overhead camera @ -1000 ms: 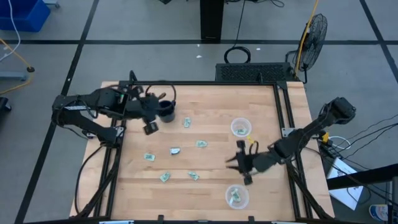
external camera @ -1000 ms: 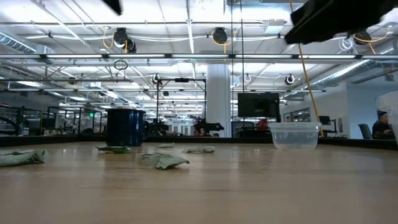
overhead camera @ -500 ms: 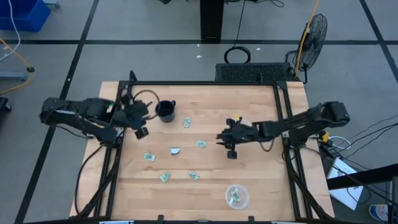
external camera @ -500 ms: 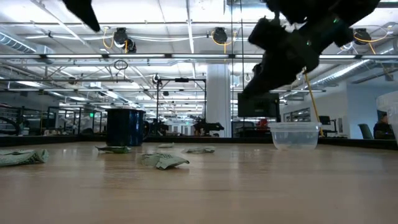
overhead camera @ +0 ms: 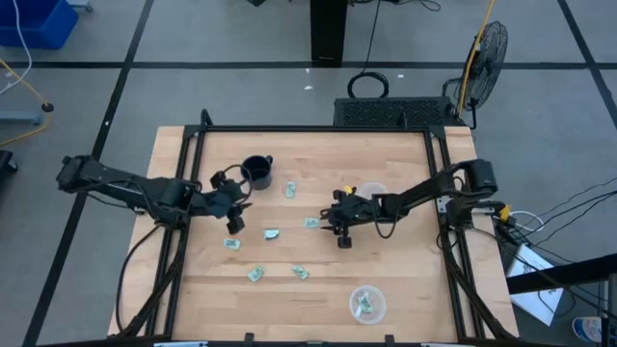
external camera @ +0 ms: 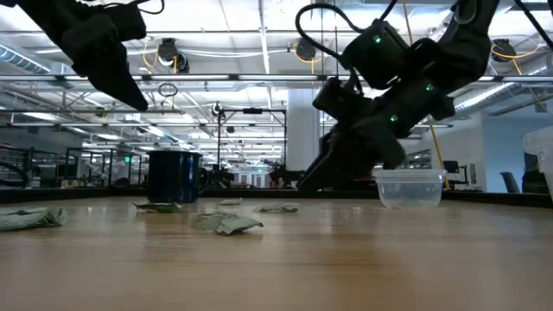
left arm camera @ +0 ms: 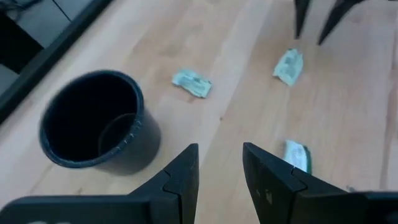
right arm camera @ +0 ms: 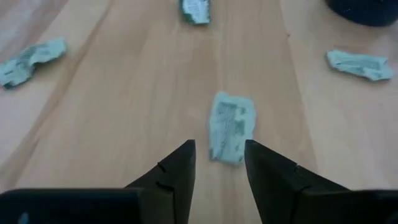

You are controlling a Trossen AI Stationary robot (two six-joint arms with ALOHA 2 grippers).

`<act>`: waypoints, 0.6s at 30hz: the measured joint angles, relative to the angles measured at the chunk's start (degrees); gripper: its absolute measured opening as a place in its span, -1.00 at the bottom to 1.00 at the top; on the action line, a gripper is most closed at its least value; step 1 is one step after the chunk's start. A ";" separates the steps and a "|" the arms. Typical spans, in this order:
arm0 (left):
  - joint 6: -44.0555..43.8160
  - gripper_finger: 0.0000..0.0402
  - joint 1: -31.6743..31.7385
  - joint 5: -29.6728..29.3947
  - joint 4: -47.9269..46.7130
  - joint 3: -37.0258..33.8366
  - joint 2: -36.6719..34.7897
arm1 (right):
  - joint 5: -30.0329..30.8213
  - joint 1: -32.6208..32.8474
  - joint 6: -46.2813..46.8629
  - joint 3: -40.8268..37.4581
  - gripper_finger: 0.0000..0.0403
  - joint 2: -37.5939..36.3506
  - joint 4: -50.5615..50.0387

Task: Pick and place Stevia / Truvia into bins
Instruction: Put the light green stevia packet into the top transparent container

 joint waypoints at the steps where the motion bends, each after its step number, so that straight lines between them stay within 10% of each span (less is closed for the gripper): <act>1: -0.03 -0.35 0.02 0.05 0.43 0.00 0.00 | 0.05 -0.11 -0.25 0.44 -0.31 0.53 0.06; 18: 4.05 -0.35 0.04 0.06 4.41 0.09 -0.17 | 8.56 -0.22 -6.05 6.17 -0.48 6.29 -7.82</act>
